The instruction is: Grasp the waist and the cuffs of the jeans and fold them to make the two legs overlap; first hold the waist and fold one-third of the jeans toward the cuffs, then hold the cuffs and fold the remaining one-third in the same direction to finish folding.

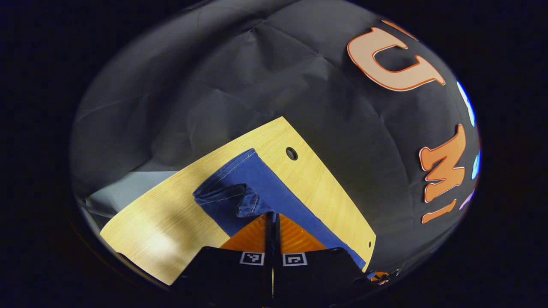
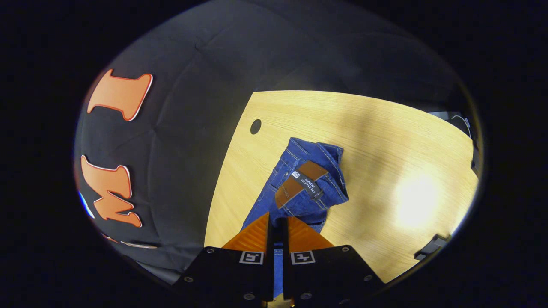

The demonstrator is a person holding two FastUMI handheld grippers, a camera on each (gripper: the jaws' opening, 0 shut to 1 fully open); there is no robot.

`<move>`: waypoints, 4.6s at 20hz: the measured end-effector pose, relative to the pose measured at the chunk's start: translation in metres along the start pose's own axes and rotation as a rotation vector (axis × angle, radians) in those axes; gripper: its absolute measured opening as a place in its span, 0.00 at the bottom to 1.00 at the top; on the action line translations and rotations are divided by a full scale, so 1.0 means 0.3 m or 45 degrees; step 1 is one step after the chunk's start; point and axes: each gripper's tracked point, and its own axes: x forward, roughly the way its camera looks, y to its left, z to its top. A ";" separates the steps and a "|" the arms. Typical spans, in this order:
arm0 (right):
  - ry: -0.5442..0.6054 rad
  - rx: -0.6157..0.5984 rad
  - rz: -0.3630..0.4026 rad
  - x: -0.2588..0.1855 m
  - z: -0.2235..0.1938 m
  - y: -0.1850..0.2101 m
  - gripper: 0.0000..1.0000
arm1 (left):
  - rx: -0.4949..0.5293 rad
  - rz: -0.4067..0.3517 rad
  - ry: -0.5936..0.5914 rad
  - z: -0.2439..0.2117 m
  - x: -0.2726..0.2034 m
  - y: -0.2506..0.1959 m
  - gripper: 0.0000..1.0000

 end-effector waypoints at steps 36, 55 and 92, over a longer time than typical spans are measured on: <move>0.142 -0.186 -0.475 0.274 0.171 -0.193 0.98 | 0.557 0.321 0.141 0.121 0.180 -0.142 0.97; 0.286 -0.368 -0.615 0.278 0.135 -0.255 0.94 | 0.950 0.413 0.395 -0.186 -0.104 -0.159 0.98; 0.157 -0.576 0.259 0.023 -0.497 0.547 0.15 | 0.873 0.351 -0.120 0.147 -0.021 0.074 1.00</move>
